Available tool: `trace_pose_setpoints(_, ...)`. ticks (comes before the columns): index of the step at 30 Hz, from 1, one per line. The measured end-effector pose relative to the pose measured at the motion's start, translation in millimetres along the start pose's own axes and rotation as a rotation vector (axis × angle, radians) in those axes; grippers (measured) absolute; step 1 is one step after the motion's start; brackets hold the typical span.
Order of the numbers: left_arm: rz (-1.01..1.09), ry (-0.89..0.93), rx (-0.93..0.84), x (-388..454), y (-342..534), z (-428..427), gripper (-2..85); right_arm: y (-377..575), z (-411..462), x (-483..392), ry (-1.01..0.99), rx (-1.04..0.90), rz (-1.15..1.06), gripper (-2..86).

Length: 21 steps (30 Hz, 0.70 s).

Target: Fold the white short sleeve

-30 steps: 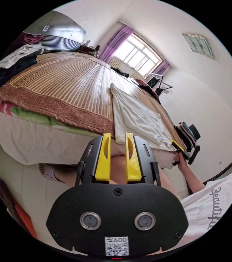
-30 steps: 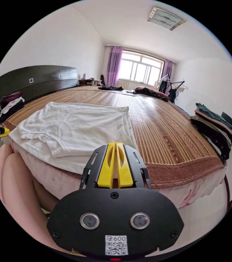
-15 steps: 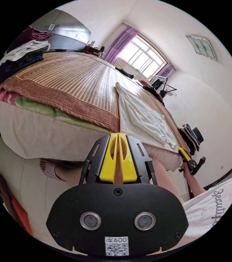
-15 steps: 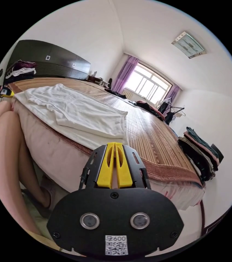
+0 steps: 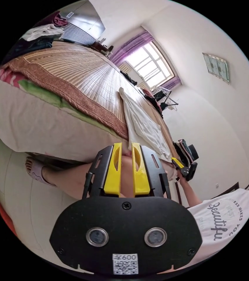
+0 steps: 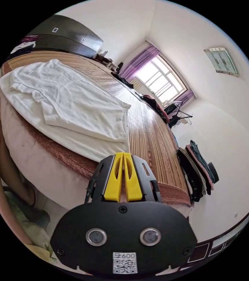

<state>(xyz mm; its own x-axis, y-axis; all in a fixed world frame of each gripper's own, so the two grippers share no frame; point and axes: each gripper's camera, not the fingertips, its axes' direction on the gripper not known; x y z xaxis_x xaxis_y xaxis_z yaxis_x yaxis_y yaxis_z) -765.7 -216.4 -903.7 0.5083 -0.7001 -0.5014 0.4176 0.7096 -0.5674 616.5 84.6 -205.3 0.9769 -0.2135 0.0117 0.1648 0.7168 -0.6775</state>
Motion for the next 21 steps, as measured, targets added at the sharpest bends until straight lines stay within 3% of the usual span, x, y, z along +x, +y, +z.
trace_pose_setpoints(4, -0.004, 0.023, -0.037, 4, -3, 11, 7.2, 16, 17, 19, -0.041, 0.027, 0.192, -0.8)
trace_pose_setpoints(11, -0.006, 0.074, -0.072, 7, -12, 36, 6.9, 71, 50, 83, -0.332, 0.152, 0.522, -0.9)
trace_pose_setpoints(21, 0.019, 0.021, -0.043, 12, 11, 57, 2.3, 102, 70, 58, -0.212, 0.251, 0.622, -0.9)
